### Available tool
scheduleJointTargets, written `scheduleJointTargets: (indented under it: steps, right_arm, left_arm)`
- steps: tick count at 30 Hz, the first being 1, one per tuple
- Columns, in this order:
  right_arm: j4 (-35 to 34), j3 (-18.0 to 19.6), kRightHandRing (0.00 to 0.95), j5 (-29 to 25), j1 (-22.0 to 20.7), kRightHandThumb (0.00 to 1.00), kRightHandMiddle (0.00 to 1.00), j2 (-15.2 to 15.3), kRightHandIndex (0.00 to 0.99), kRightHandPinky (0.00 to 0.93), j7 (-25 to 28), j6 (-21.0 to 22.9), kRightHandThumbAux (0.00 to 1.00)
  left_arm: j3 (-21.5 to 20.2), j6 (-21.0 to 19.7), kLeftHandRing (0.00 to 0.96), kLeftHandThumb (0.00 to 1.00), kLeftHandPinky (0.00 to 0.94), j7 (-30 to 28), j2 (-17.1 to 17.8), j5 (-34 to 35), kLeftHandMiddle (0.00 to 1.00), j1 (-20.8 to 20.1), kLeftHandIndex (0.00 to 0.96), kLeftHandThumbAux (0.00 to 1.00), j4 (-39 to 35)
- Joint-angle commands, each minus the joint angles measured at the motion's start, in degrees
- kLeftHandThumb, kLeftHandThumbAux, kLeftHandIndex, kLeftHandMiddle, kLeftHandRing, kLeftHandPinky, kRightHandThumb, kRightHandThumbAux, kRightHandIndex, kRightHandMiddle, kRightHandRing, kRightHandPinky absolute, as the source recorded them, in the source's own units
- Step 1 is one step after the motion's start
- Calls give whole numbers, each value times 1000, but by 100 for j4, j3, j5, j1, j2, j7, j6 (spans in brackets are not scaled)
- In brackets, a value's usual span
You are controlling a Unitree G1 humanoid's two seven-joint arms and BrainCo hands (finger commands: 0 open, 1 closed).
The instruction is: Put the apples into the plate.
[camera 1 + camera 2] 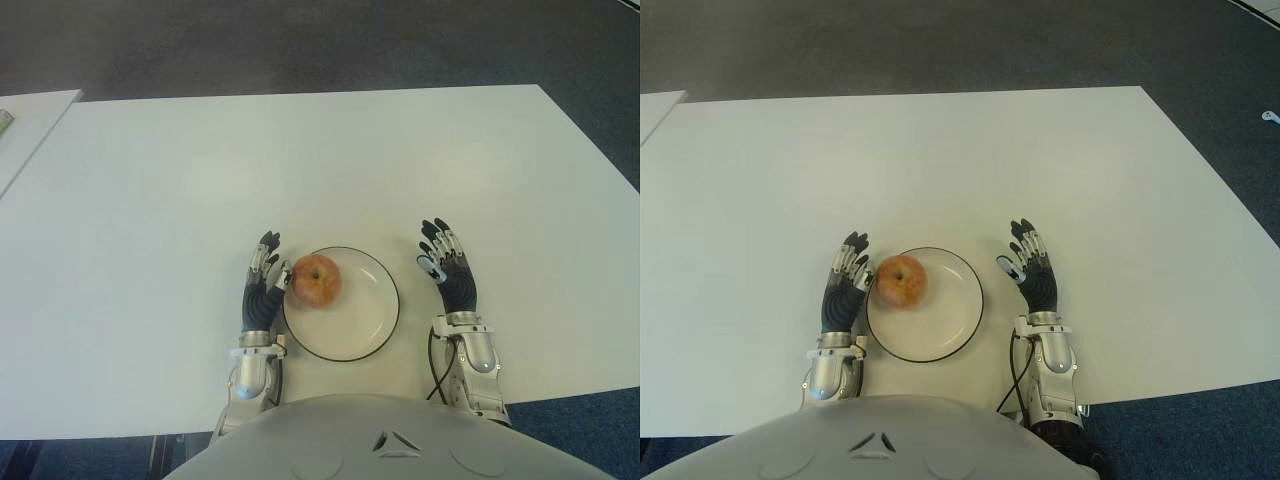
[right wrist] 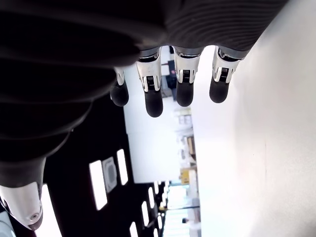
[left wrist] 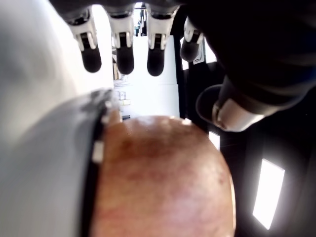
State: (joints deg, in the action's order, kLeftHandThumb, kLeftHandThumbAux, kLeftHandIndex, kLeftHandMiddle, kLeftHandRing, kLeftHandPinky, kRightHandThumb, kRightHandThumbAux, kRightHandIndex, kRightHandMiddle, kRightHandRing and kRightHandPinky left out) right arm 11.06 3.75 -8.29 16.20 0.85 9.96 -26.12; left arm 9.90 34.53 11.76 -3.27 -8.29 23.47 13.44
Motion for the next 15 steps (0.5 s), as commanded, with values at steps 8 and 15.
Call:
scheduleJointTargets:
  steps: [8, 15]
  right_arm:
    - [348, 70, 54, -48, 222, 160, 130, 134, 98, 5, 92, 393, 588]
    - [224, -2, 10, -17, 229, 152, 75, 69, 80, 0, 91, 303, 591]
  left_arm:
    - [191, -591, 38, 94, 30, -28, -119, -108, 37, 545, 25, 597, 75]
    - [507, -1345, 3, 86, 3, -61, -65, -334, 2, 1480, 1, 541, -1807]
